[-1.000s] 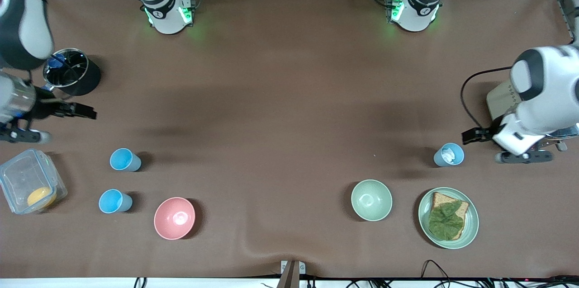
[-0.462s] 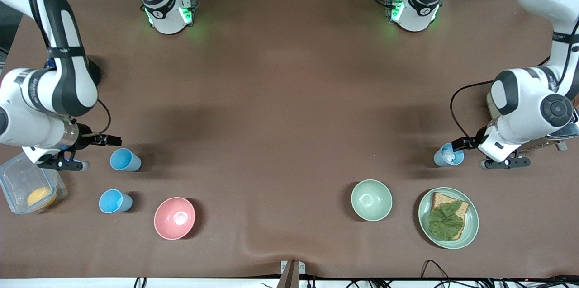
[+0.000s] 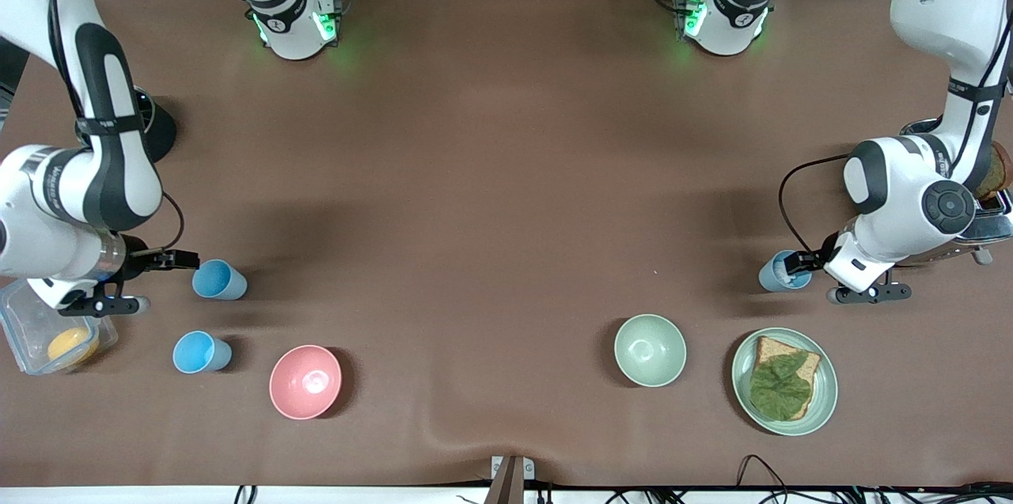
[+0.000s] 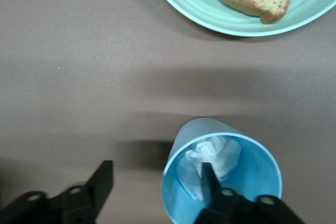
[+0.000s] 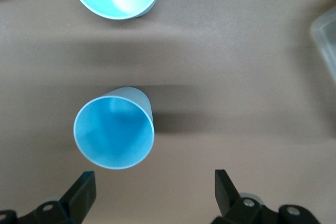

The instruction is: Stack blue cups with both arms

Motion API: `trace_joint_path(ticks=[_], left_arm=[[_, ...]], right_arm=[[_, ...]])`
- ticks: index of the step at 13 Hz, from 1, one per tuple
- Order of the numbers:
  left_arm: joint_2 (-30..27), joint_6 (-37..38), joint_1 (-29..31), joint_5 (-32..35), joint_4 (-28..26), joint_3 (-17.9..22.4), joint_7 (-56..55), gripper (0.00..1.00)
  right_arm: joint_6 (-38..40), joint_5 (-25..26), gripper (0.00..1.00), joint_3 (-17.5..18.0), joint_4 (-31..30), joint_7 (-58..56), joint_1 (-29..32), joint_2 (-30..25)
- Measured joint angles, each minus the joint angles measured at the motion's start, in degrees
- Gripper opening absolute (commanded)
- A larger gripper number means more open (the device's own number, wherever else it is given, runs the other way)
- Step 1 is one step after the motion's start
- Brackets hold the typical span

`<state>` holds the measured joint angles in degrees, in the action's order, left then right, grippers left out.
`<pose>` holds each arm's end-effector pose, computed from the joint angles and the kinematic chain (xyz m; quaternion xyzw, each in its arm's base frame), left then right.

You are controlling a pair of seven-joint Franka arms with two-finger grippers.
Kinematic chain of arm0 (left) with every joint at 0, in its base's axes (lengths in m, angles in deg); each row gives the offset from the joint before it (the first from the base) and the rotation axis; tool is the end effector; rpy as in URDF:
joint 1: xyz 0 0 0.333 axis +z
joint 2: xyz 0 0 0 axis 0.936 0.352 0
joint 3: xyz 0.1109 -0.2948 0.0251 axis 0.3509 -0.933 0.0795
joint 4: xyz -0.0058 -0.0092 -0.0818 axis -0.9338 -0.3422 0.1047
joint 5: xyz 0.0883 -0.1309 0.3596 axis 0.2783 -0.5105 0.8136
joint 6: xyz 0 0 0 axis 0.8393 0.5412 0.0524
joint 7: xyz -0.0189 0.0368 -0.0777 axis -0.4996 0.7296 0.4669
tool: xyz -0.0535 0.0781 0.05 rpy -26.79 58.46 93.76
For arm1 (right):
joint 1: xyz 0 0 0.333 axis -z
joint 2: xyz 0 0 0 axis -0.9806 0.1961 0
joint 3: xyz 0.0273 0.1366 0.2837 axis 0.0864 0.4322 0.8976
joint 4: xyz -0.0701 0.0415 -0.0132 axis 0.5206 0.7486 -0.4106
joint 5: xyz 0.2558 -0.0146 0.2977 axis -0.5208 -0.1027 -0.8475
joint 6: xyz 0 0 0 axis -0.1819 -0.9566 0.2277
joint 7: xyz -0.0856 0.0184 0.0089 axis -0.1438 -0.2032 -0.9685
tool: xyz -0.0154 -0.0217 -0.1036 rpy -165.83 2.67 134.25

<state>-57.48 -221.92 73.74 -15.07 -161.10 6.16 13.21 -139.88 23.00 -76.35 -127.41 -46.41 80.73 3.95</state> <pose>0.6237 0.0489 0.2332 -0.9996 -0.0258 -0.0062 0.0036 0.6517 -0.1002 0.2904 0.9966 0.0140 -0.0814 0.0020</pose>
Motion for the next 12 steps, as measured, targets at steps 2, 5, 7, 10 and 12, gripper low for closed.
trace_joint_path(ticks=[2, 5, 7, 10, 12], left_arm=[[-0.01, 0.00, -0.15, 0.00, 0.19, -0.22, 0.00, 0.00], [-0.01, 0.01, -0.34, 0.00, 0.40, -1.21, 0.00, 0.00], [-0.37, 0.18, -0.30, -0.02, 0.74, -2.92, -1.05, 0.00], [-2.75, 2.64, -0.35, -0.04, 1.25, -7.68, -8.27, 0.00], [-4.83, 5.09, -0.41, -0.04, 1.30, -12.38, -15.43, 0.00]], right_arm=[[-0.77, -1.26, 1.00, 0.04, 0.17, -0.32, -0.01, 1.48], [-2.90, -1.49, 1.00, 0.05, 0.23, -0.60, -0.01, 3.15], [-4.13, -1.54, 1.00, 0.05, 0.24, -0.72, 0.00, 3.89], [-5.00, -1.80, 1.00, -0.03, 0.25, -0.76, 0.01, 5.31], [-5.27, -2.37, 0.51, -0.07, 0.25, -0.77, 0.06, 6.27]])
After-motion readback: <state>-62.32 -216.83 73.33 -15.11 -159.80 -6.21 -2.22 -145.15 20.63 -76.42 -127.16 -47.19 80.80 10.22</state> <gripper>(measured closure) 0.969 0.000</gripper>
